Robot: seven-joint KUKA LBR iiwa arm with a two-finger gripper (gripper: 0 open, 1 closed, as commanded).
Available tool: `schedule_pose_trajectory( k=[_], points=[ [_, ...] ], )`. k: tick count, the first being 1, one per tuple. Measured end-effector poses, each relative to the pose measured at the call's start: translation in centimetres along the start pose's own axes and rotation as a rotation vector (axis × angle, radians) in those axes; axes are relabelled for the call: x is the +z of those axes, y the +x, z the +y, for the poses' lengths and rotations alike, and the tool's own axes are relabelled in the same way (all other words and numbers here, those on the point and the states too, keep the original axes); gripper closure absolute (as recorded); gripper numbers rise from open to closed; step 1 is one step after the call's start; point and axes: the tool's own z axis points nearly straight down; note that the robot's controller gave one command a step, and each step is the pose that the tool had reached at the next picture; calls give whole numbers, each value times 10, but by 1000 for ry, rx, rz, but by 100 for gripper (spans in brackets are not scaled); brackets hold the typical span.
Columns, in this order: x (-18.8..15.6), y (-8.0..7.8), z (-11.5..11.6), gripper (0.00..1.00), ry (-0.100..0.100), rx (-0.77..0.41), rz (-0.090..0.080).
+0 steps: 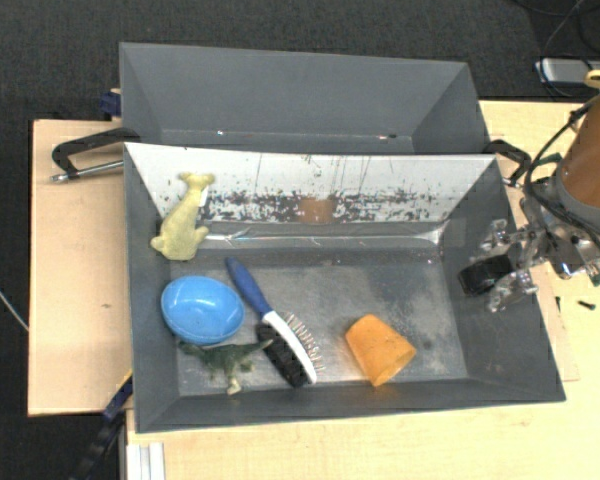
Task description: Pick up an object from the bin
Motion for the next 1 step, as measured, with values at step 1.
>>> schedule_pose_trajectory(
  k=[1],
  points=[
    [-60, 4, 8, 100, -1, 295, 4]
  ],
)
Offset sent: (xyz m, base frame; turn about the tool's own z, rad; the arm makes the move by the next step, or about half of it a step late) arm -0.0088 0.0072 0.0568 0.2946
